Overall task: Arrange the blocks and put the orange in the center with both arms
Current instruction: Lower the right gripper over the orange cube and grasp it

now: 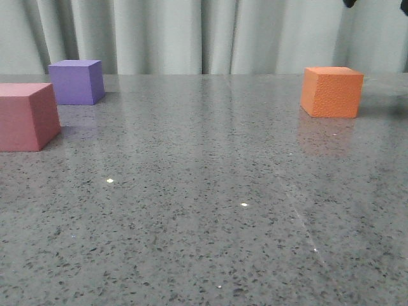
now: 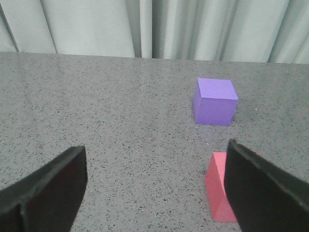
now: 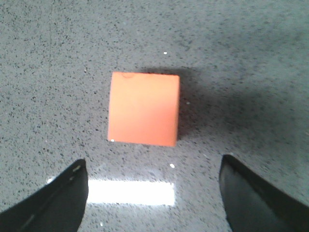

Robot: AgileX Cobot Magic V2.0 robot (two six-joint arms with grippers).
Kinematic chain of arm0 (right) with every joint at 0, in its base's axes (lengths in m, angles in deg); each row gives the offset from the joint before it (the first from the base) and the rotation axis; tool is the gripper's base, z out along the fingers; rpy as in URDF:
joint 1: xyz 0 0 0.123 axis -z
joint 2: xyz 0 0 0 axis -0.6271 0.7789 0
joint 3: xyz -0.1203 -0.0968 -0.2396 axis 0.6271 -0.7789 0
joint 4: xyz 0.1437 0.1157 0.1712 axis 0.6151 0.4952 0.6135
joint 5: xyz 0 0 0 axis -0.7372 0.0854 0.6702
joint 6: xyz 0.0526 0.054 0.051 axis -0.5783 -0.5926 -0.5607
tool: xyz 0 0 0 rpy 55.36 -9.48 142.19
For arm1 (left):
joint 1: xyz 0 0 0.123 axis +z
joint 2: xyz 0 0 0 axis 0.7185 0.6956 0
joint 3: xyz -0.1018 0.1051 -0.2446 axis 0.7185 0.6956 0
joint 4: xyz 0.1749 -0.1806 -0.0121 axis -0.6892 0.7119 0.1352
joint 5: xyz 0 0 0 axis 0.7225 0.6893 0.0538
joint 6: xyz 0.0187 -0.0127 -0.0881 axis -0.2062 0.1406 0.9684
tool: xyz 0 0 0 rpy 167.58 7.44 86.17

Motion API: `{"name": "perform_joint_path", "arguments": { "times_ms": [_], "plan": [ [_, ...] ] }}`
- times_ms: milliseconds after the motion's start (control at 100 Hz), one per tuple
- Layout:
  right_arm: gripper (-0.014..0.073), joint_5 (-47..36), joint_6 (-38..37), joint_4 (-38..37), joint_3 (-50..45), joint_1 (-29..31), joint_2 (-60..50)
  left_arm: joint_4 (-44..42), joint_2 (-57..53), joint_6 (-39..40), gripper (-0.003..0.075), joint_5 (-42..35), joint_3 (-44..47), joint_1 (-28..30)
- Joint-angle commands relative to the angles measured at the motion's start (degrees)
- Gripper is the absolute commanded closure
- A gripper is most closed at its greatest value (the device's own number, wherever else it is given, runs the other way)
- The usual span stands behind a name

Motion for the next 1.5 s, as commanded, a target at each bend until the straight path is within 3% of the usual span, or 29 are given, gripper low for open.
{"name": "perform_joint_path", "arguments": {
  "times_ms": [0, 250, 920, 1010, 1140, 1220, 1350, 1490],
  "plan": [
    [0.0031, 0.59, -0.05, 1.5, 5.09, 0.06, 1.15, 0.41, 0.47, 0.0, 0.0156, -4.55, -2.1, -0.08],
    [0.0032, 2.64, -0.82, 3.69, 10.33, 0.06, 8.73, -0.01, 0.47, 0.0, 0.0156, -4.55, -2.1, -0.08],
    [0.0038, 2.8, -0.89, 5.14, 10.82, 0.06, 16.94, -0.01, 0.47, 0.0, 0.0156, -4.55, -2.1, -0.08],
    [0.0098, 2.77, -0.89, 5.14, 10.82, 0.06, 17.07, -0.01, 0.47, 0.0, 0.0156, -4.55, -2.1, -0.08],
    [0.034, 2.71, -0.89, 5.08, 10.82, 0.06, 17.07, -0.01, 0.47, 0.0, 0.0156, -4.55, -2.1, -0.08],
    [0.0439, 2.53, -0.89, 5.08, 10.82, 0.06, 17.07, -0.01, 0.47, 0.0, 0.0156, -4.55, -2.1, -0.08],
    [0.0509, 2.39, -0.89, 5.08, 10.82, 0.06, 17.07, -0.01, 0.47, 0.0, 0.0156, -4.55, -2.1, -0.08],
    [0.0517, 2.81, -0.89, 5.14, 10.82, 0.06, 17.07, -0.01, 0.47, 0.0, 0.0156, -4.55, -2.1, -0.08]
  ]
}}
